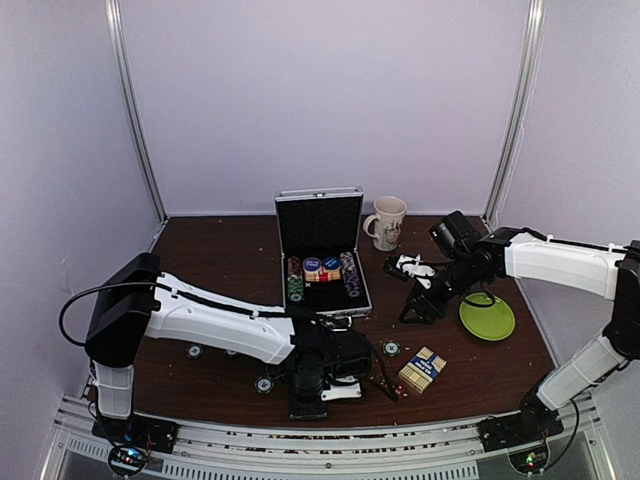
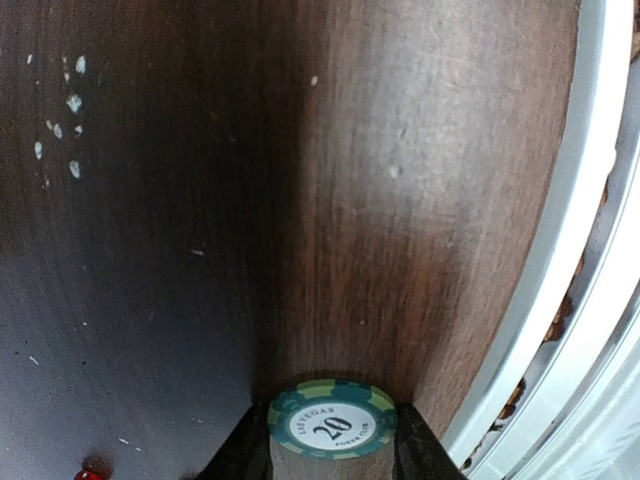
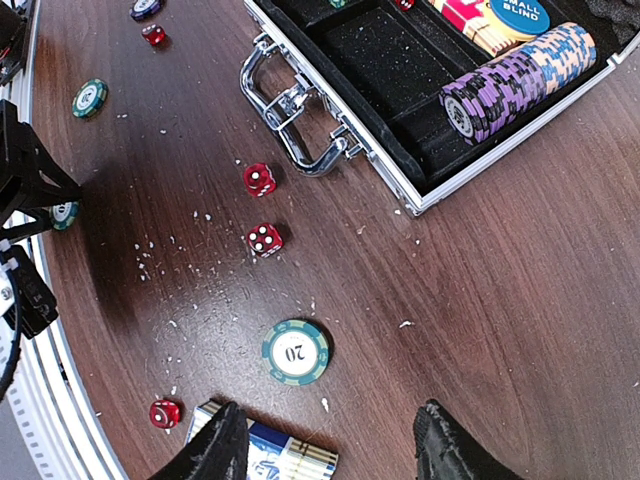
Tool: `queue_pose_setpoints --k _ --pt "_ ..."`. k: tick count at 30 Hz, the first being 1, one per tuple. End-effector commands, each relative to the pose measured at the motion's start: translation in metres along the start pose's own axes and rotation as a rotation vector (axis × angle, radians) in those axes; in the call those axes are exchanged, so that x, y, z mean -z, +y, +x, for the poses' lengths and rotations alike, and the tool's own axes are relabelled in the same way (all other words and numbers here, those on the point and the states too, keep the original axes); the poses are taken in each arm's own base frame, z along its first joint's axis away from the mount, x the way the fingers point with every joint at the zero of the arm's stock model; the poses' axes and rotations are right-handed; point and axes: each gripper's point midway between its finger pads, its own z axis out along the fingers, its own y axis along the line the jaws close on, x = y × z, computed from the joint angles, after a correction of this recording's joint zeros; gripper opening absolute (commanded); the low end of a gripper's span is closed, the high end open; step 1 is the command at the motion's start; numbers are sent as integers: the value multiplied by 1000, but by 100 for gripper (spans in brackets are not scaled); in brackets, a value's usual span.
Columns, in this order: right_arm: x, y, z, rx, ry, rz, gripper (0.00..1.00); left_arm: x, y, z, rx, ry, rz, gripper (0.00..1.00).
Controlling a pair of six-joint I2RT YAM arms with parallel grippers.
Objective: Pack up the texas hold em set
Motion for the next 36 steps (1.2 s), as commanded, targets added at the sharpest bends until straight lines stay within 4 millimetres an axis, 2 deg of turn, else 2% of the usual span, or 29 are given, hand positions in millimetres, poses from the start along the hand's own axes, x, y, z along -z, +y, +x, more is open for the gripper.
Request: queue_pose_setpoints --k 1,8,19,22,29,32,36 --pt "3 -2 -6 8 -15 4 57 -21 -7 14 -7 78 21 27" --pt "3 -3 -5 6 -12 6 57 -8 1 13 4 55 -23 23" --pt "2 -3 -4 3 -8 4 57 56 57 8 129 -94 -126 23" --pt "2 -3 -4 2 -8 4 57 69 82 7 192 -141 -149 24" --pt "0 -4 -3 0 -1 6 57 94 165 -3 459 -312 -267 27" --pt "0 -4 -3 0 -1 4 57 104 198 -11 561 -377 -334 27" --pt "0 -4 -2 0 1 5 57 118 238 -10 711 -448 -414 27"
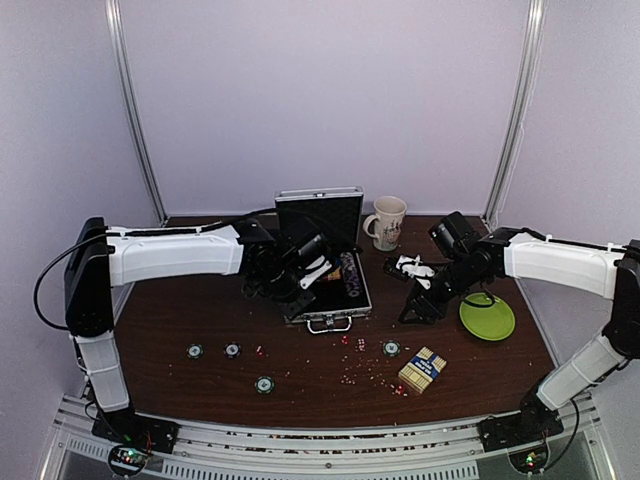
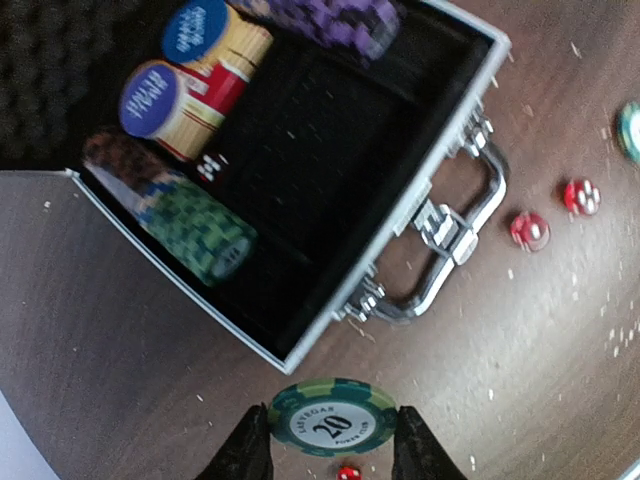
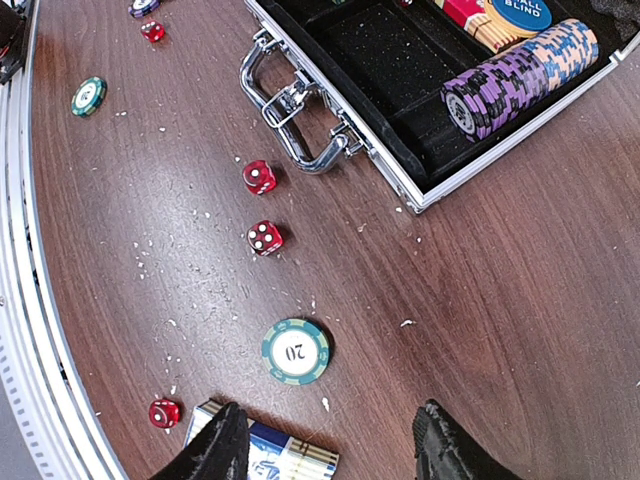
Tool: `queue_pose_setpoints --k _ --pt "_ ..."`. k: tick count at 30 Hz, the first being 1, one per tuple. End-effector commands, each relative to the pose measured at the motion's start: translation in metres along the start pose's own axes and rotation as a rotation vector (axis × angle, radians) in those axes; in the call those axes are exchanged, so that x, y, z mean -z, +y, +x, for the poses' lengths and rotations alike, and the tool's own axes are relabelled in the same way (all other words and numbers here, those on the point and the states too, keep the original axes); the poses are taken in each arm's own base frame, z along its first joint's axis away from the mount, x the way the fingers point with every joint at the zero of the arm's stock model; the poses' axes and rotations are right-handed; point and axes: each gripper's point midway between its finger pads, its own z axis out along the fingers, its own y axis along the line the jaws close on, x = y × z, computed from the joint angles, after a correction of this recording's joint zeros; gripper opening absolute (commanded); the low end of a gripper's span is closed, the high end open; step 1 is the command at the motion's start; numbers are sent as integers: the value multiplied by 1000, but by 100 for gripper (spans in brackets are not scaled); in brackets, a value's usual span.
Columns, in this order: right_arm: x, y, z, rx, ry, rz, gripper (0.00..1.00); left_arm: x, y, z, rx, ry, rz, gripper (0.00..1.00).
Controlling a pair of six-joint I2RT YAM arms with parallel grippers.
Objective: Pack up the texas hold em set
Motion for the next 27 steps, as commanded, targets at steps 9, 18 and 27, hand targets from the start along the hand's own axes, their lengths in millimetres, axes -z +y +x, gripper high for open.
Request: queue_pose_setpoints --k 9,18,27 --pt "0 -4 -2 6 0 5 57 -29 50 -53 445 -208 -86 27" --pt "-2 -2 0 1 8 -4 57 -55 59 -43 564 -186 -150 27" --pt "-6 -2 1 -2 17 -17 57 -69 57 -26 590 -164 -152 29"
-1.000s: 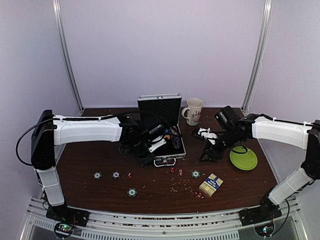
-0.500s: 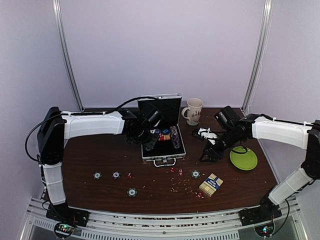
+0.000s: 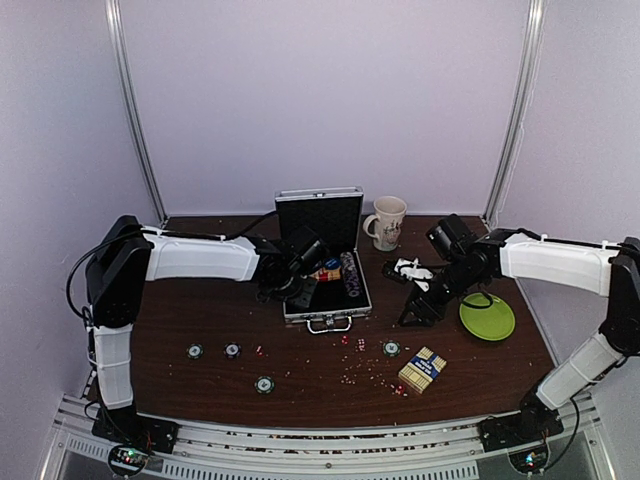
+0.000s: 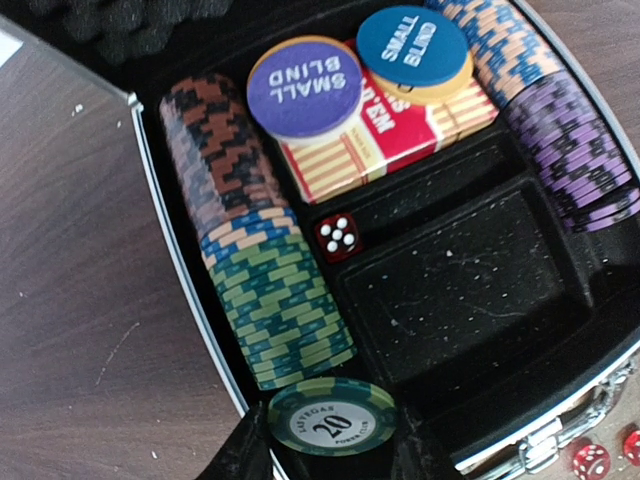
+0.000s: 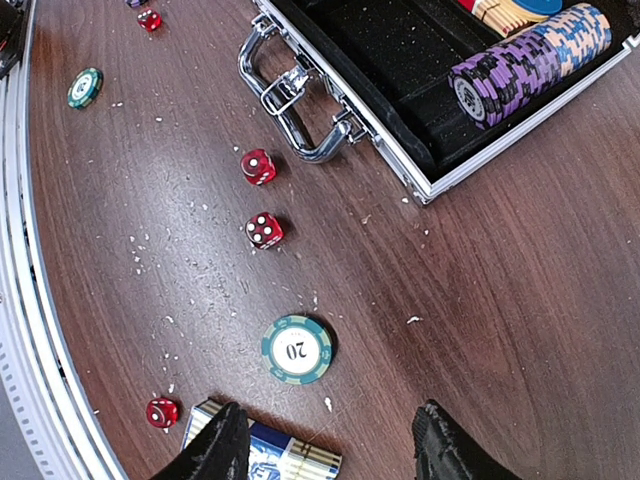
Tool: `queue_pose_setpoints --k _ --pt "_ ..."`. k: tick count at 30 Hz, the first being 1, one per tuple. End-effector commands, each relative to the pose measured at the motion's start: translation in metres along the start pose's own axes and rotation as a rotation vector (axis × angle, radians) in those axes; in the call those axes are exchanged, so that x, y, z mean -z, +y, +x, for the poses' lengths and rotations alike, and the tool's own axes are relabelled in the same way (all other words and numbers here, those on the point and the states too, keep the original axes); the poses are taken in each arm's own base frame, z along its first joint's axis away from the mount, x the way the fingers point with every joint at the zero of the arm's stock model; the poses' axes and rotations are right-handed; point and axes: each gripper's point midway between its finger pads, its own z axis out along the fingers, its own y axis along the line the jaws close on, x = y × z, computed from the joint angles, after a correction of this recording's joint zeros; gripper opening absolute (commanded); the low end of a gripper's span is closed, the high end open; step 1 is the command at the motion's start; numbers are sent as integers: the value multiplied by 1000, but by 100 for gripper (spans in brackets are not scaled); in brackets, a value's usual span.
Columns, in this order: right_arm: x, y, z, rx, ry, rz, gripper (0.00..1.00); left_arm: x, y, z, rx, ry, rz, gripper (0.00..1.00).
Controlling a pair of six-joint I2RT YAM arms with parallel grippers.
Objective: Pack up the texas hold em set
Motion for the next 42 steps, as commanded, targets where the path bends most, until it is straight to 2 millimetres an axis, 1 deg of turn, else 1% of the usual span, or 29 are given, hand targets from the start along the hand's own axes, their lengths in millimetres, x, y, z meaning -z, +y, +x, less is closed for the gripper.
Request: queue_pose_setpoints --k 1,5,8,13,22,27,31,34,36,37,38,42 --pt "0 -2 -3 6 -2 -7 57 -8 2 -3 53 -34 1 28" --pt "0 -2 -3 5 0 -6 57 -14 5 -2 62 -31 -15 29" --pt "0 -2 -3 4 -1 -6 57 -17 7 -3 63 -40 -21 31" --pt "-1 -2 -2 6 2 -8 57 -22 9 -3 62 -27 -34 42" --pt "-1 -2 -2 7 5 -9 57 -19 10 2 60 -16 -32 48" --pt "-2 -2 -1 5 7 -11 57 -14 10 -1 62 -25 -24 50" --pt "-1 -2 -2 4 6 -11 57 -1 11 -7 46 -50 -1 53" --pt "-1 -2 -2 3 5 -10 57 16 9 -14 10 -68 39 56" --pt "-1 -2 -2 3 6 -9 57 32 9 -17 -15 -77 69 59" --pt "-1 -2 -2 3 6 -8 57 41 9 -19 -32 -85 88 64" --pt "-1 -2 -2 3 5 -8 57 51 10 -20 -43 -90 98 66" --pt "-2 -3 -2 2 8 -9 57 85 21 -17 -99 -95 122 68"
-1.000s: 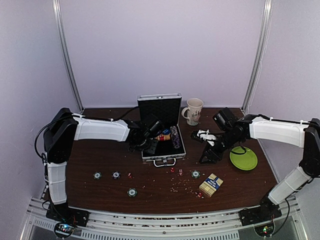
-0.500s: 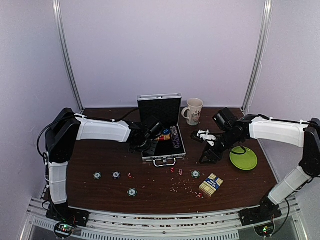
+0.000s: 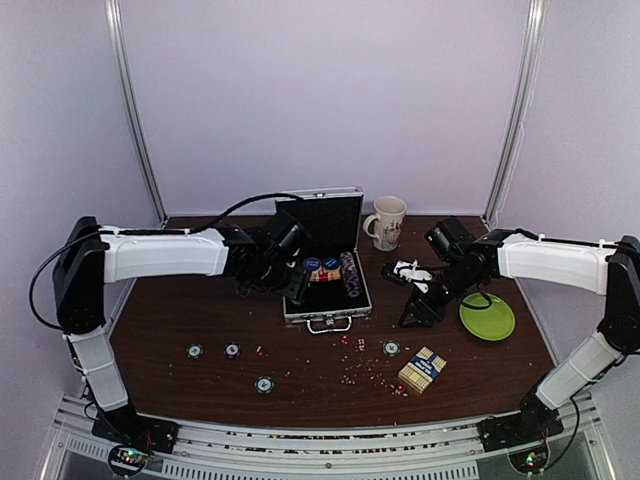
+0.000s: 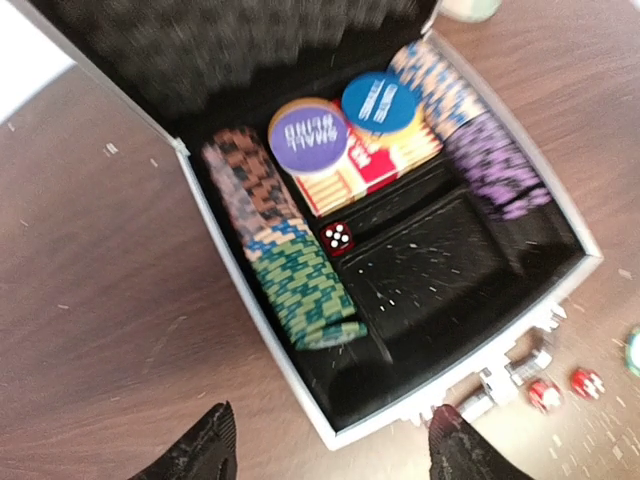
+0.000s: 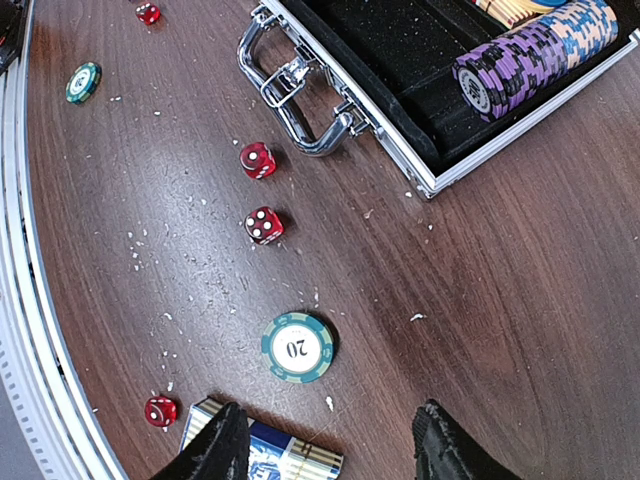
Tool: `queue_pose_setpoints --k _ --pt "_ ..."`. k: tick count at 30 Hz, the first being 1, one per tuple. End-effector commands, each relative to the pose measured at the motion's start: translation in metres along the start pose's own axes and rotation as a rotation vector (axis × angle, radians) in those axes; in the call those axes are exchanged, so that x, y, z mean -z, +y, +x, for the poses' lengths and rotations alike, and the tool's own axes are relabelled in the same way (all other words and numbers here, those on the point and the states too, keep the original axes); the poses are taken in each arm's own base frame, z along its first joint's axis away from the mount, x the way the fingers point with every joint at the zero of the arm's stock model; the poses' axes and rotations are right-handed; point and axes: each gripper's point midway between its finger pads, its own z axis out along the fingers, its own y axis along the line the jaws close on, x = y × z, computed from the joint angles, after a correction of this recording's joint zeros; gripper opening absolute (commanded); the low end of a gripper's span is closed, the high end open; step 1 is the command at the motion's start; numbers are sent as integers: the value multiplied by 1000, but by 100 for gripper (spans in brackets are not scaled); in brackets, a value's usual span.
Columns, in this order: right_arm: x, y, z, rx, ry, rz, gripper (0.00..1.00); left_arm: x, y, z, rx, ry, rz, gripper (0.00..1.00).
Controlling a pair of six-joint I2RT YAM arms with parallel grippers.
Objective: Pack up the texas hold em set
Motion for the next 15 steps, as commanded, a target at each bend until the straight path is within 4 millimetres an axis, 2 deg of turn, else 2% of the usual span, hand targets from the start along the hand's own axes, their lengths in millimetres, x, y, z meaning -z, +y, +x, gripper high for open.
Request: queue_pose_setpoints --k 1,5,9,12,15 --pt "2 -3 -5 4 -4 0 57 51 9 -8 -82 -29 55 68" --pt "3 -3 -5 5 -6 1 57 77 16 19 -153 56 95 65" --pt "7 -1 -9 6 -17 -2 57 94 17 68 -200 190 185 58" --pt "13 2 -11 15 -28 2 57 104 13 105 -223 280 270 57" --pt "19 7 -13 44 -32 14 56 112 8 134 -232 329 350 57"
